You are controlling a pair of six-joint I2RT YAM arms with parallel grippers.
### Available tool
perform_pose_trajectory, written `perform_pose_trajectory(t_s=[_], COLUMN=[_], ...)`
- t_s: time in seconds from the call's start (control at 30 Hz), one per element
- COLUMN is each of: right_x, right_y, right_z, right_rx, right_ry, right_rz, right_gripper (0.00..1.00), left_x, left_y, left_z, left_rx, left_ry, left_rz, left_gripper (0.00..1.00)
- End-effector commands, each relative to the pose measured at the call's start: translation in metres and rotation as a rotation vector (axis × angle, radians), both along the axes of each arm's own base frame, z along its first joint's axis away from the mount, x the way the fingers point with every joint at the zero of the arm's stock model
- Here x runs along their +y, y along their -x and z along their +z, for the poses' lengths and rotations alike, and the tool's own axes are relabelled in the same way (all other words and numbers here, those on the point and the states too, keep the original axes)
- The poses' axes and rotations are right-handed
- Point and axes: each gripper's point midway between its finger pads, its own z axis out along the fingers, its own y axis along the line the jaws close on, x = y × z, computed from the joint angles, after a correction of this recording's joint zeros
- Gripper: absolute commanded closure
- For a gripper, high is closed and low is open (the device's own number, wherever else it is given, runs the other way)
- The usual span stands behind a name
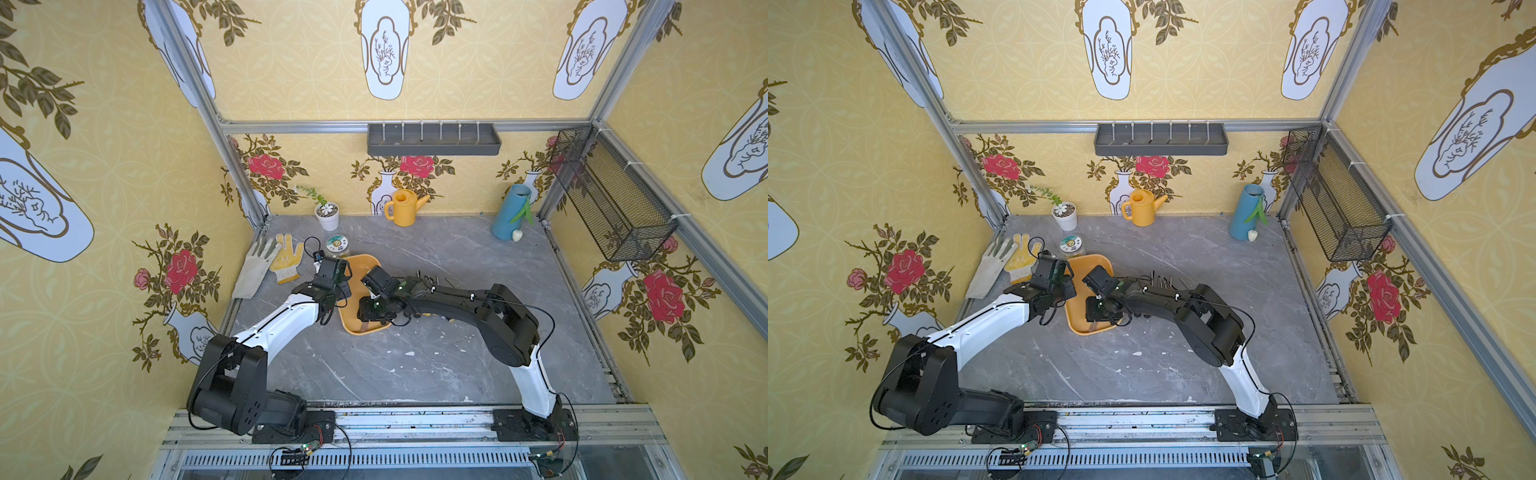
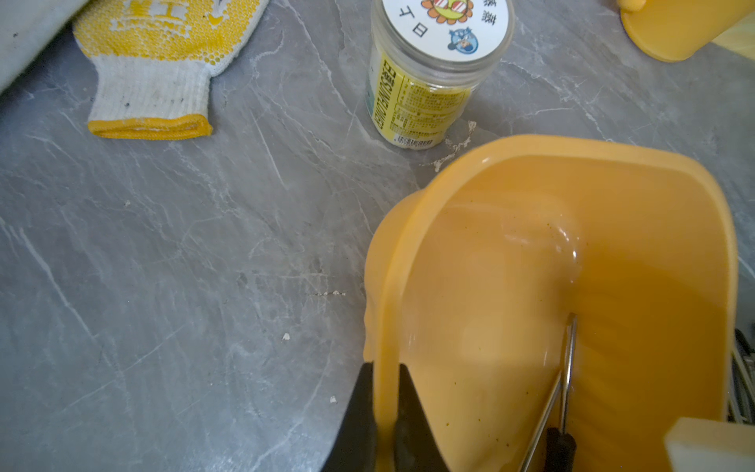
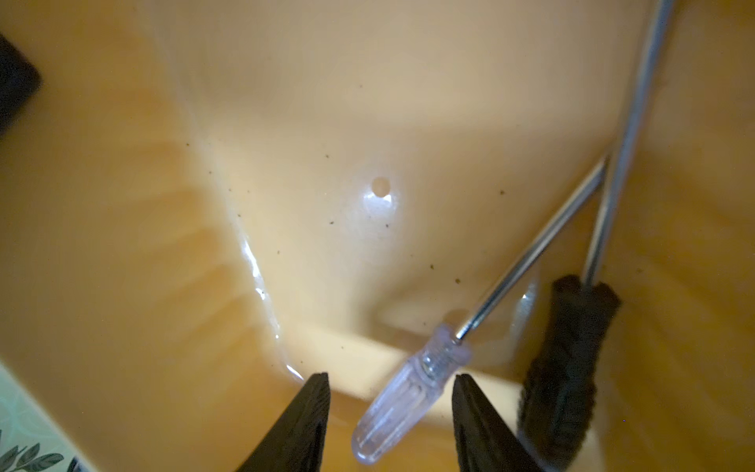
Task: Take out the screwdriver from the storage box
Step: Pick up the screwdriver from the storage box.
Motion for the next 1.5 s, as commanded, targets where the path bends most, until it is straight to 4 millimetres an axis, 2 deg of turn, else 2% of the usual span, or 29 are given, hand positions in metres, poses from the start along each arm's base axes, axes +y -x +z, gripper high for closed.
perform_pose_trajectory(t_s=[0.0,0.27,0.47,0.73,0.87,1.2,1.47], right_x=[0.003,-0.010,-0.007,0.010,0.018,0.018,-0.002], right_y=[-0.004,-0.009,-0.009,-0.007,-0.009,-0.014,-0.023], right_z=[-0.008,-0.024,-0.030,-0.017,-0.002,0.027,0.045], right_rx=[0.013,-0.003,-0.007,-0.038,-0.073,-0.127,-0.171], right_ry=[0.001,0.113,0.108,0.018,-0.031,-0.089,-0.073], right_rz=[-0.041,-0.091,-0.078,-0.003,0.035,0.070,0.049], right_gripper=[0.49,0.53,0.67,0.89,1.00,1.00,1.00], left_x=[-0.003,-0.003,-0.004,-0.003,-0.003,-0.003,-0.002], left_y=[-0.004,-0.004,-0.005,-0.005,-0.005,-0.005,-0.005], left_z=[0.004,0.006,0.006,0.005,0.004,0.003,0.001], left_rx=[-0.028,-0.033,-0.033,-0.030,-0.029,-0.026,-0.023], left_ry=[0.030,0.028,0.028,0.021,0.016,0.014,0.009], left_rz=[0.004,-0.001,-0.004,-0.006,-0.007,-0.008,-0.003], left_gripper=[1.00,1.00,1.00,1.00,1.00,1.00,1.00])
